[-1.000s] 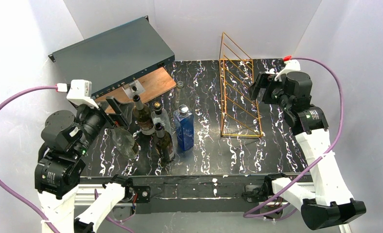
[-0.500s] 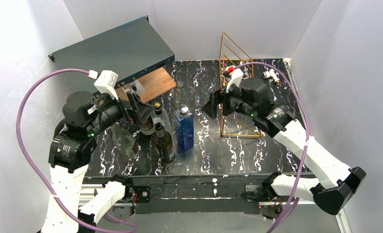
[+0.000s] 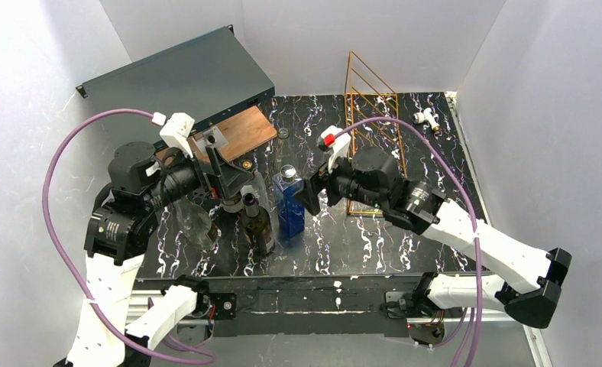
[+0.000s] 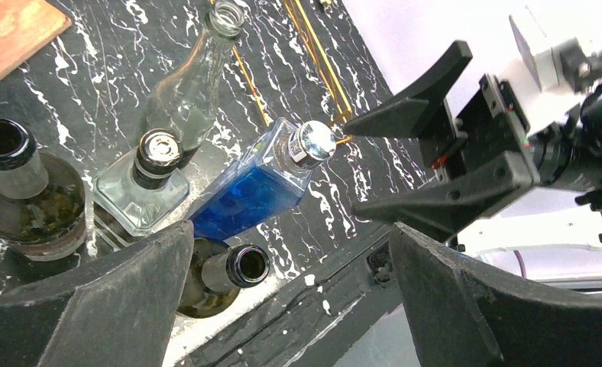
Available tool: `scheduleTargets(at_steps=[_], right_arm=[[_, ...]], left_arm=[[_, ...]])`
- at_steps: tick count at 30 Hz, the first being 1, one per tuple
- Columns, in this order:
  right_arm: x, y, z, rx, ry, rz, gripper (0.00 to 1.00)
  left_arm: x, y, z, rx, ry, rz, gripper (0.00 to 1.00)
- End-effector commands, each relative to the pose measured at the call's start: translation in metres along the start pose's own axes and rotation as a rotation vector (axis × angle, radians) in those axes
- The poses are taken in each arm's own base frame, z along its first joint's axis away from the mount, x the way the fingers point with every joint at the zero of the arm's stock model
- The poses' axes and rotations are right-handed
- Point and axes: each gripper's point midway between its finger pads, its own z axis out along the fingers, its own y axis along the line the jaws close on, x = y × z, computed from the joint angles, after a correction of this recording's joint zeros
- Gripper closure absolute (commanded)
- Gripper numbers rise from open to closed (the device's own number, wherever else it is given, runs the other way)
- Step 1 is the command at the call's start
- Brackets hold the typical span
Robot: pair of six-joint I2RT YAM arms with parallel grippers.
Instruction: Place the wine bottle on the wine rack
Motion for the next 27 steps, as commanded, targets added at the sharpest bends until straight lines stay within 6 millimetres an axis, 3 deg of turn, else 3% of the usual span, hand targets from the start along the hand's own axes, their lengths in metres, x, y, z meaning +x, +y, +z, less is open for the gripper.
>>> scheduleTargets(at_steps=[1, 10, 17, 27], right_arm=[[-0.008, 0.007, -0.004, 0.075, -0.085, -0.053, 0.00], [0.011, 0.002, 0.010, 0.220, -0.060, -0.051, 0.00], [0.020, 0.011, 0.019, 0.235, -0.064, -0.074, 0.00], [0.029, 0.008, 0.035, 0.310, -0.136, -0.096, 0.00]], left_arm=[[0.000, -0.006, 0.005, 0.044, 0.006, -0.046, 0.01], [-0.001, -0.012, 0.010, 0.077, 0.018, -0.097, 0.01], [-0.001, -0.010, 0.014, 0.067, 0.024, -0.113, 0.01], [-0.005, -0.012, 0.018, 0.081, 0.026, -0.132, 0.01]])
